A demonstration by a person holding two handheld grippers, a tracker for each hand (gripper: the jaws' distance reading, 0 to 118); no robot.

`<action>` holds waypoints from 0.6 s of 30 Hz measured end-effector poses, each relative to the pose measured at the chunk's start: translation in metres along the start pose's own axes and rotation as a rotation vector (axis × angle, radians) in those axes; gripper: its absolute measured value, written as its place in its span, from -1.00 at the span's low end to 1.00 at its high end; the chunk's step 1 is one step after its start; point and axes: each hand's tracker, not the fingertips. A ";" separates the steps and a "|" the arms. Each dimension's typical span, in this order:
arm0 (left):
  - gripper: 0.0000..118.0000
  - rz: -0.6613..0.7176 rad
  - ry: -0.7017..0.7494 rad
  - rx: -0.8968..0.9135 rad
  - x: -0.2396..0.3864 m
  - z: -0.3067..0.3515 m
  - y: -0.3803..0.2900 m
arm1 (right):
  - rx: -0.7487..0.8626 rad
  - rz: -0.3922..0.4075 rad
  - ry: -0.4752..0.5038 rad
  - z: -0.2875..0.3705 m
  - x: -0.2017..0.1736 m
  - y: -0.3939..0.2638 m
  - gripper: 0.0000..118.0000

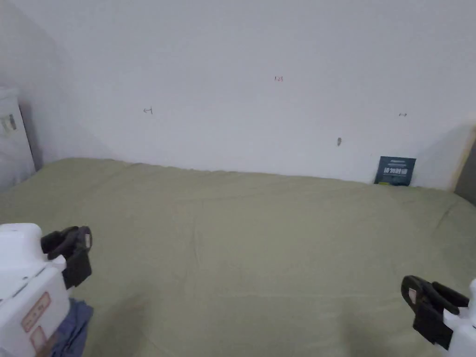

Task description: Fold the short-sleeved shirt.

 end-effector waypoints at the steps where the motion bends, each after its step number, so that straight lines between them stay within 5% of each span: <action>1: -0.80 -0.018 -0.033 0.030 0.026 0.006 0.006 | 0.060 0.027 -0.009 0.010 -0.004 0.014 -0.95; 7: -0.80 -0.111 -0.093 0.083 0.123 0.030 0.019 | 0.123 0.161 -0.153 0.047 -0.016 0.052 -0.95; 18: -0.80 -0.133 -0.084 0.075 0.160 0.050 0.010 | 0.143 0.088 -0.163 0.070 0.000 0.050 -0.94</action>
